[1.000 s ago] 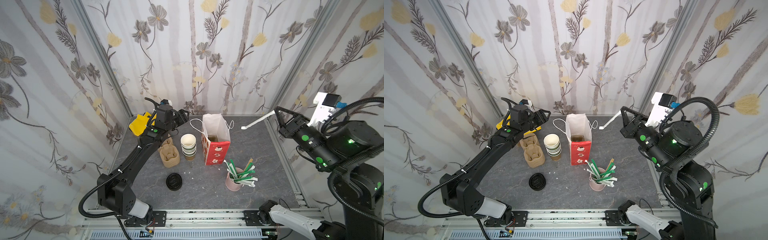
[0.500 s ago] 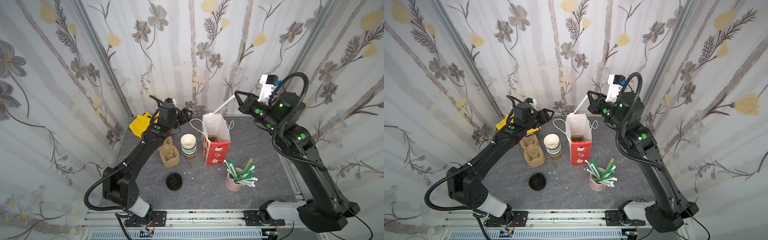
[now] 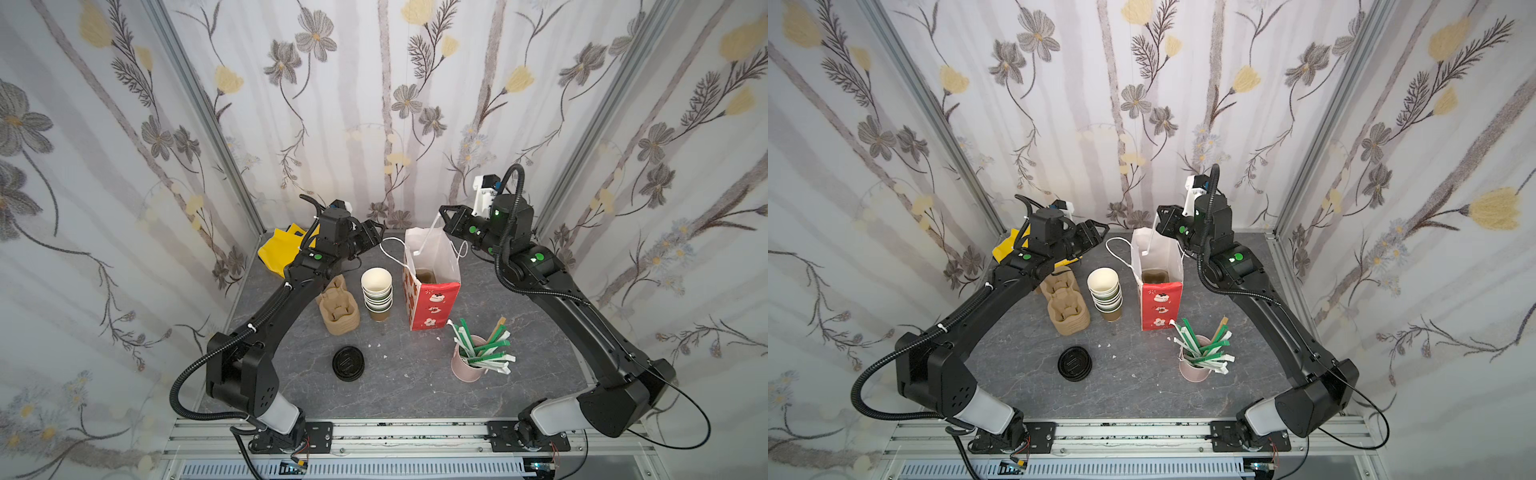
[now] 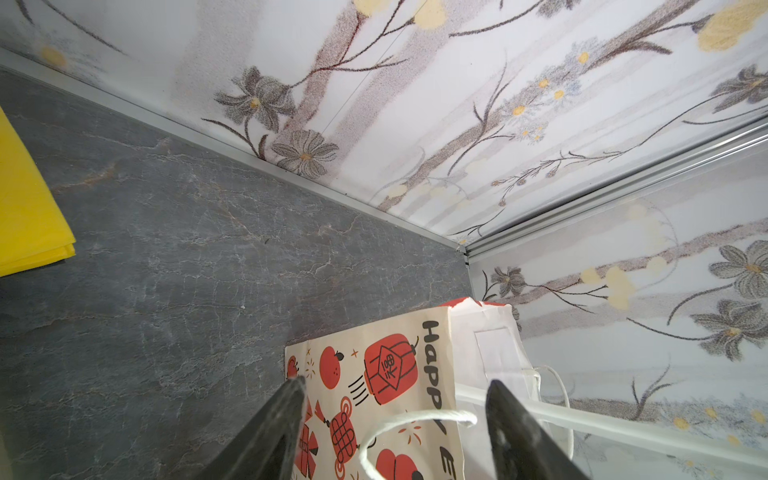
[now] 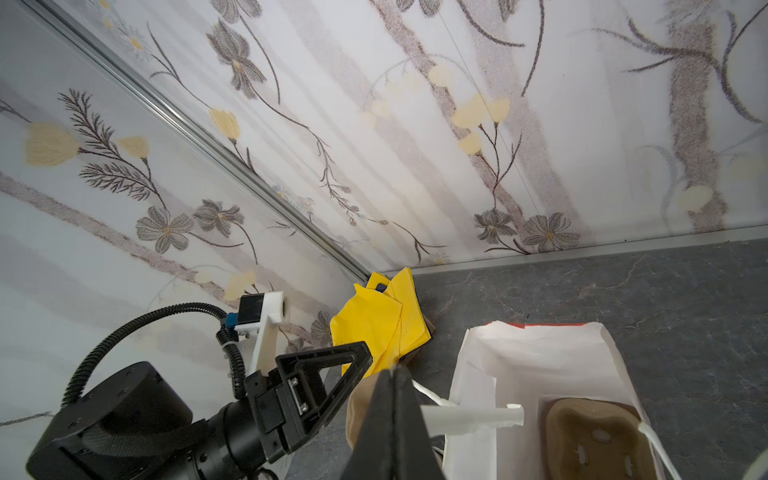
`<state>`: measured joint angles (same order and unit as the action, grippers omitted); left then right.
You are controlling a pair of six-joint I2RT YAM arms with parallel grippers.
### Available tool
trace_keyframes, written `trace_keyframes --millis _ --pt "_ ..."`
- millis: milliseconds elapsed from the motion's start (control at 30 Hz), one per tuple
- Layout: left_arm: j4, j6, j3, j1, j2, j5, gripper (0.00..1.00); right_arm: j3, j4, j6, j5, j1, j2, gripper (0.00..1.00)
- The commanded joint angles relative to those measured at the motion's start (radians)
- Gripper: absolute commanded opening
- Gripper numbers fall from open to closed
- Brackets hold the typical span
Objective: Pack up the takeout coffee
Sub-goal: 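Carry the white straw over the paper bag and lower it inside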
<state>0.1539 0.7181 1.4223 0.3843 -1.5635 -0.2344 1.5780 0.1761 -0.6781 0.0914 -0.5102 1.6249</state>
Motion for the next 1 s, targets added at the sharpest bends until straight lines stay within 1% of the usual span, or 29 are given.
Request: trace_keyframes --millis 0,267,400,567,833,967 --pt "-0.031 0.007 0.010 -0.007 -0.011 -0.009 0.70 -0.037 -0.157 -0.053 0.004 0.000 0.038 0.00" --pt "-0.031 0.004 0.018 -0.025 -0.019 -0.018 0.70 -0.147 -0.322 -0.120 0.009 -0.001 0.109 0.00" --pt "-0.032 0.003 0.018 -0.034 -0.017 -0.022 0.70 -0.167 -0.351 -0.129 0.021 -0.001 0.148 0.00" --pt "-0.031 0.003 0.017 -0.045 -0.013 -0.024 0.70 -0.166 -0.351 -0.137 0.049 0.000 0.197 0.00" --pt "-0.031 0.003 0.009 -0.056 0.000 -0.022 0.69 -0.152 -0.295 -0.135 0.090 -0.002 0.262 0.00" --pt "-0.031 0.003 0.010 -0.061 0.002 -0.016 0.69 -0.116 -0.244 -0.130 0.126 -0.001 0.307 0.00"
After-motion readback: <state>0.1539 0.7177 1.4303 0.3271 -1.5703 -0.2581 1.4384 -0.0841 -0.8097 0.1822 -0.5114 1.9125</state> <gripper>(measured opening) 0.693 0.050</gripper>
